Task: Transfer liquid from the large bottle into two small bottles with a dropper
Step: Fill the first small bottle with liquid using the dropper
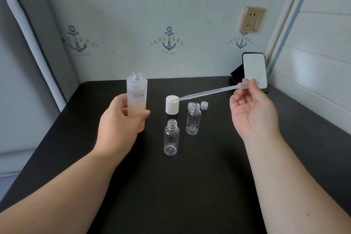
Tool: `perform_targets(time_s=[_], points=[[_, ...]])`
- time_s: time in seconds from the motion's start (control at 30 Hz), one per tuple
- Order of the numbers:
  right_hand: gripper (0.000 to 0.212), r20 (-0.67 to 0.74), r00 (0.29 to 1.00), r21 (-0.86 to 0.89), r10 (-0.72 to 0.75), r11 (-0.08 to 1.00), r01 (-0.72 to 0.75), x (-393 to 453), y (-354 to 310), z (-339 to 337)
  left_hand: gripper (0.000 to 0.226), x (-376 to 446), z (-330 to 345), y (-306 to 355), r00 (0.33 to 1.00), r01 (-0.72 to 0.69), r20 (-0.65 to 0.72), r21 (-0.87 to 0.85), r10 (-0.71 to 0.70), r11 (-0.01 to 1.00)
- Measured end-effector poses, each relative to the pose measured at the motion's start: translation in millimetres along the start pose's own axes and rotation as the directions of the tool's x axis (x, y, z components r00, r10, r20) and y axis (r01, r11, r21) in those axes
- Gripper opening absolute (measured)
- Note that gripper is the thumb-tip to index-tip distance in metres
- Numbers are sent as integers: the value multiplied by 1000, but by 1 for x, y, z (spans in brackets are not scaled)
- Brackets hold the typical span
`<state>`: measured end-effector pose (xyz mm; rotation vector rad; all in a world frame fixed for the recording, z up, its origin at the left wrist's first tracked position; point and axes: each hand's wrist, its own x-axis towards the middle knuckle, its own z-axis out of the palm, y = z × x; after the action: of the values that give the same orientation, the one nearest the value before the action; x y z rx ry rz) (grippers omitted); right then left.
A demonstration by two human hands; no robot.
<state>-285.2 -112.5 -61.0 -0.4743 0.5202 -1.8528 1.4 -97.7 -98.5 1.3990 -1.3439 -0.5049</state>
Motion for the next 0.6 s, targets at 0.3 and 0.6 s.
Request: perform_targets(time_s=[0.3, 0.6], points=[[14, 42, 999, -63, 9, 998, -7, 0, -1, -1, 66, 5, 2, -2, 999, 33, 37, 6, -33, 999], [14, 39, 999, -111, -1, 994, 5, 1, -1, 0, 29, -20, -15, 13, 968, -232, -118, -107, 220, 967]])
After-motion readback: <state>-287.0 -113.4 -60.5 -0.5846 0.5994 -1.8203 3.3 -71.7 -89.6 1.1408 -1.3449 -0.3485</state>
